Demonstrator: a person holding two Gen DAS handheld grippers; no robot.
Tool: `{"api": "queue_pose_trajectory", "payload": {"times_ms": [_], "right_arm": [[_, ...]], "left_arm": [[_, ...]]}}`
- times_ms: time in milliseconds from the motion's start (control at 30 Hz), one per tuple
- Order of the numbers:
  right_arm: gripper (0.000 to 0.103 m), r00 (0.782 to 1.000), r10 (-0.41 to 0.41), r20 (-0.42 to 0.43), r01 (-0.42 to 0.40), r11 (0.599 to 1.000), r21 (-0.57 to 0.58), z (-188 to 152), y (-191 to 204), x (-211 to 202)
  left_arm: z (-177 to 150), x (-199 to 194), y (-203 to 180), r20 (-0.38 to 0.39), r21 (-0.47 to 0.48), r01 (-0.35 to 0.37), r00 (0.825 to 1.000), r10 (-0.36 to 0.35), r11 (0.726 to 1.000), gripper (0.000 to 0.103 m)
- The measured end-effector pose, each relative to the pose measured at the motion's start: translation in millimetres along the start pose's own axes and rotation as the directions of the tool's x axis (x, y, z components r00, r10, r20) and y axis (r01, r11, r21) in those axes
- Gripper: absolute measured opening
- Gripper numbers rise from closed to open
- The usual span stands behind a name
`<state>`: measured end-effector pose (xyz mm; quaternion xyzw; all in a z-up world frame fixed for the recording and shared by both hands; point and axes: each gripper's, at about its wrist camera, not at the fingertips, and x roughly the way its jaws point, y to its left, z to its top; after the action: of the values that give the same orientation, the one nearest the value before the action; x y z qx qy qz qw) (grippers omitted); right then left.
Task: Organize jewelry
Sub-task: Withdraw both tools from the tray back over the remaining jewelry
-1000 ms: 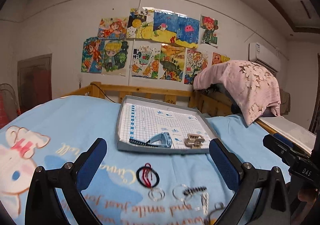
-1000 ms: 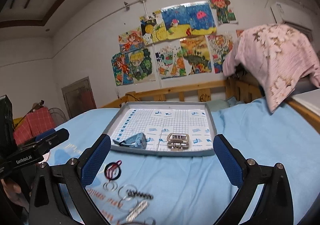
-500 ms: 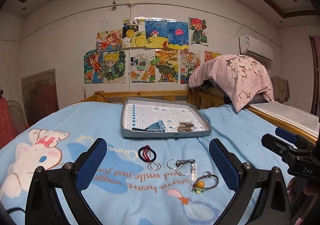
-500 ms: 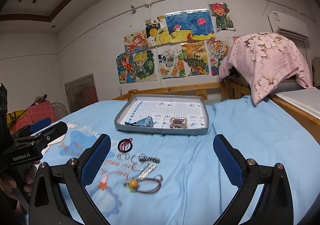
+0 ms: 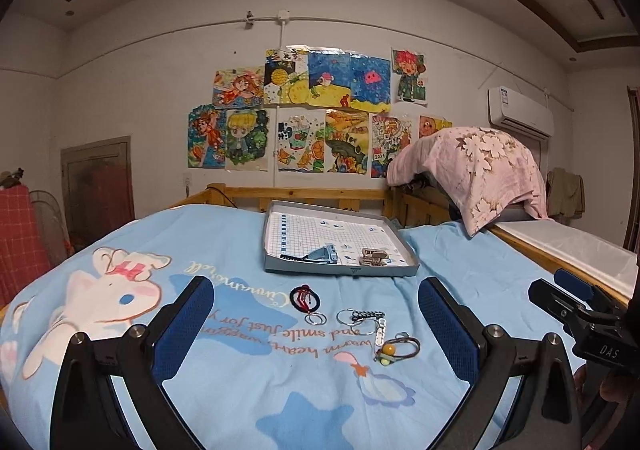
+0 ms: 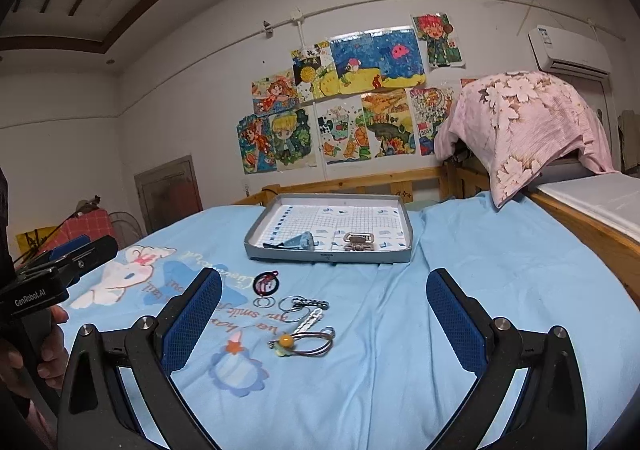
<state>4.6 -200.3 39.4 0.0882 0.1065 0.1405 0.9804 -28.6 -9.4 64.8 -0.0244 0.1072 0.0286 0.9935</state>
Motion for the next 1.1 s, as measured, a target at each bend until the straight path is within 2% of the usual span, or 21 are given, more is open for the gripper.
{"api": "queue_pose_trajectory", "payload": {"times_ms": [167,300,600,867,1100], "right_arm": [[0.101,1.0,0.011,0.005,-0.011,1.0,-0.02,3,11,-23],[0.101,0.999,0.021,-0.025,-0.022,1.0,-0.014,-3,16,-33],[0.101,0.995,-0.011,-0.099,0.012,1.0,0.009,-15,12,-53],[0.101,0.99,-0.03,-0.137,0.034,0.999,0.027,-22,-2,-19],[0.101,0.991,-0.017,-0.131,0.021,0.999,0.028,-16,-5,28]], "left_arm": [[-8,-22,6,-0.006,-0.018,-0.014,1.0,0.013,1.0,0.103],[-21,-29,10,-0.031,-0.026,-0.014,0.999,0.013,1.0,0.103],[-43,-22,11,-0.082,-0.034,0.008,0.997,-0.011,0.999,0.103],[-48,14,16,-0.143,-0.039,-0.007,0.99,0.002,0.999,0.103],[-41,50,20,-0.162,-0.03,-0.022,0.987,0.017,0.999,0.103]]}}
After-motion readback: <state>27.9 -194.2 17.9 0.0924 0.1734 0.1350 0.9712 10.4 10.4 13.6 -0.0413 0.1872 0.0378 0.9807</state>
